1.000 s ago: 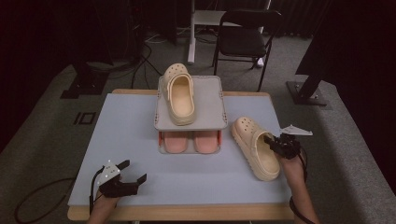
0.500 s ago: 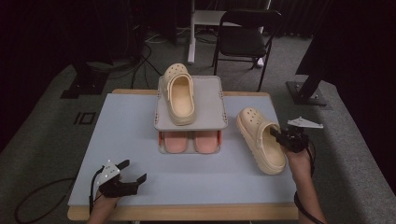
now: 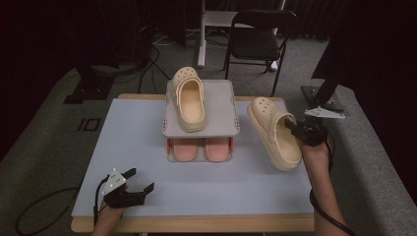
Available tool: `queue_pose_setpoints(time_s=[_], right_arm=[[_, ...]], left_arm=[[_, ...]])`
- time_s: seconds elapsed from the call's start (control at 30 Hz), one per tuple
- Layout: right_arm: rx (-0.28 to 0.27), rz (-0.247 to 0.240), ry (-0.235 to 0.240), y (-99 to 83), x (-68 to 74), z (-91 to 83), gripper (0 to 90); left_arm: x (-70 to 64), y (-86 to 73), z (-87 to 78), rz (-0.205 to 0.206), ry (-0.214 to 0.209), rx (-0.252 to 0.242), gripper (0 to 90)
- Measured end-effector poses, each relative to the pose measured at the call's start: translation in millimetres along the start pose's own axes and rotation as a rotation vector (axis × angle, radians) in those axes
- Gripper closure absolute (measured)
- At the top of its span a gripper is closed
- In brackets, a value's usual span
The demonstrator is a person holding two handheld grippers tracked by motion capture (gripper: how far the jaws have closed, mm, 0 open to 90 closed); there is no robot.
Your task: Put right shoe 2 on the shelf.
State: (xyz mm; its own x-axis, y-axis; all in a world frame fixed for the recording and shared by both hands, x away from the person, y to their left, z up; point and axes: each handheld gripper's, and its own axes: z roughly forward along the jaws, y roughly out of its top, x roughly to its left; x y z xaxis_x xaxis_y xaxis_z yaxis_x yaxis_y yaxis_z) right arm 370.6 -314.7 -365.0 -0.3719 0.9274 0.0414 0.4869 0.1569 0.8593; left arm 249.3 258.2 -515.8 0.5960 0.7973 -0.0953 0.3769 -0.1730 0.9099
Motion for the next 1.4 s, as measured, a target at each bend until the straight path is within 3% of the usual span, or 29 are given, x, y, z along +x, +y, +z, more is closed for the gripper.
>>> queue_pose_setpoints(time_s=[0.67, 1.4], right_arm=[[-0.027, -0.010, 0.025, 50.3, 27.2, 10.4, 76.3], [-0.029, -0.024, 0.043, 87.3, 69.5, 41.1, 76.2]], left_arm=[[0.7, -0.1, -0.7, 0.001, -0.003, 0.000, 6.8], [1.8, -0.7, -2.2, -0.004, -0.005, -0.007, 6.8]])
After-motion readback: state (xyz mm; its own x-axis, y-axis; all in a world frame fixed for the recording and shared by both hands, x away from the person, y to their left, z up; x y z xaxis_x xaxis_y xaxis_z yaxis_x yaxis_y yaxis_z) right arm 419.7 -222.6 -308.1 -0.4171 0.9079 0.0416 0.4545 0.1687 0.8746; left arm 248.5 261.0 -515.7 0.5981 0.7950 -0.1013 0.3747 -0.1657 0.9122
